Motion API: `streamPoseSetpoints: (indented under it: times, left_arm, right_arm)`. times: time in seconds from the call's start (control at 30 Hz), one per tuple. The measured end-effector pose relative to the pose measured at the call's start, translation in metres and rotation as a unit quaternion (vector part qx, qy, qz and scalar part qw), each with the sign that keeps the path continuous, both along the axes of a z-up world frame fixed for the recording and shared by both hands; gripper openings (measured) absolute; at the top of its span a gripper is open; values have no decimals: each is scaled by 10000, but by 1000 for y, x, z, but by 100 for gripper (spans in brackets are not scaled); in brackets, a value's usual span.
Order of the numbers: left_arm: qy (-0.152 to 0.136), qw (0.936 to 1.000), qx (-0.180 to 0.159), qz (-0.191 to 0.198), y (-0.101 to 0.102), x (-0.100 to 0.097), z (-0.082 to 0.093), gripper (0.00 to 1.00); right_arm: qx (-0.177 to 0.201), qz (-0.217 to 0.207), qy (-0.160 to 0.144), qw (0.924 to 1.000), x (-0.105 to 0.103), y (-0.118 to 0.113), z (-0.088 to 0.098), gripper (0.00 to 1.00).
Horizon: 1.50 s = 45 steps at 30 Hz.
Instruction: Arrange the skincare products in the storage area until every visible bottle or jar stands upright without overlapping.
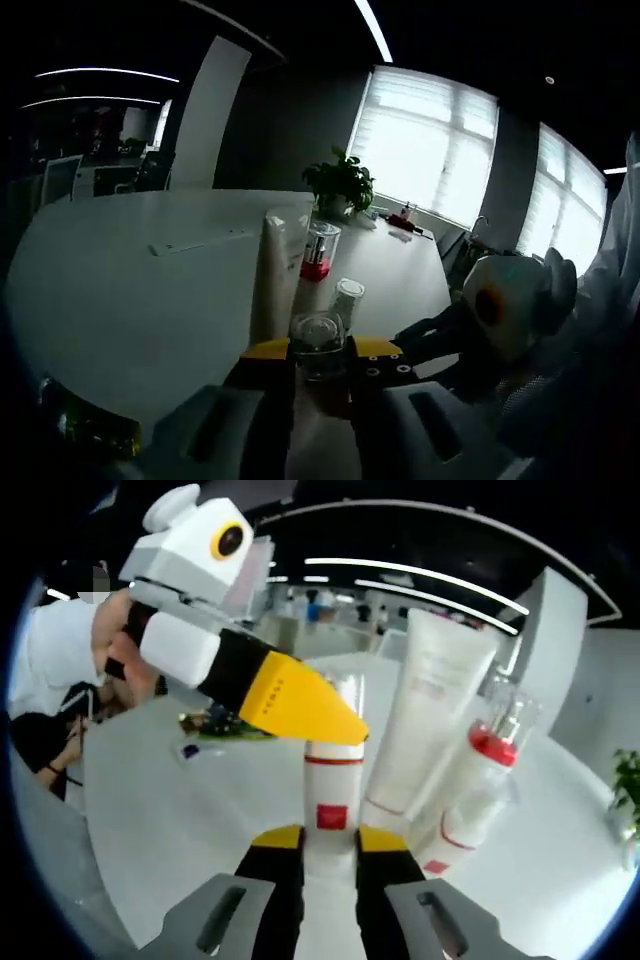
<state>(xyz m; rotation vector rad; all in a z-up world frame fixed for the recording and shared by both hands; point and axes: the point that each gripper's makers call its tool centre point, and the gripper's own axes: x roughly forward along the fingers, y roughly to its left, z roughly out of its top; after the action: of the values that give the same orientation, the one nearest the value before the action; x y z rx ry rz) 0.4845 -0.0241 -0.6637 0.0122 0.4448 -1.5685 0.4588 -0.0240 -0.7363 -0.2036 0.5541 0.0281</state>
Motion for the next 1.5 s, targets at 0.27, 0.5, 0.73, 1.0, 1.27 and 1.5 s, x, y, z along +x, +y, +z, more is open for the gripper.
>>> streamPoseSetpoints:
  times: [0.27,0.5,0.73,1.0,1.27,1.5]
  left_arm:
    - [166,9998,-45,96,4,6,3,17]
    - [218,9997,-86,-7,-3,-6,4,16]
    - [247,9996,-69,-111,-12,-15,4,15]
    - [145,9995,-204,-215,-17,-17,14,14]
    - [-41,9995,-278,-173,-13,-14,26,14]
    - [-134,9993,-209,-274,-16,-14,22,14]
  right_arm:
    - [181,-155,142,9996,-2,-3,-12,11]
    - [107,-296,87,9995,2,-5,-21,11]
    - [208,-501,32,9985,3,-13,-24,11]
    - [123,-572,-86,9982,7,-16,-26,11]
    - [127,-830,-210,9962,11,-25,-25,11]
    - [83,-1053,-289,9940,11,-29,-25,12]
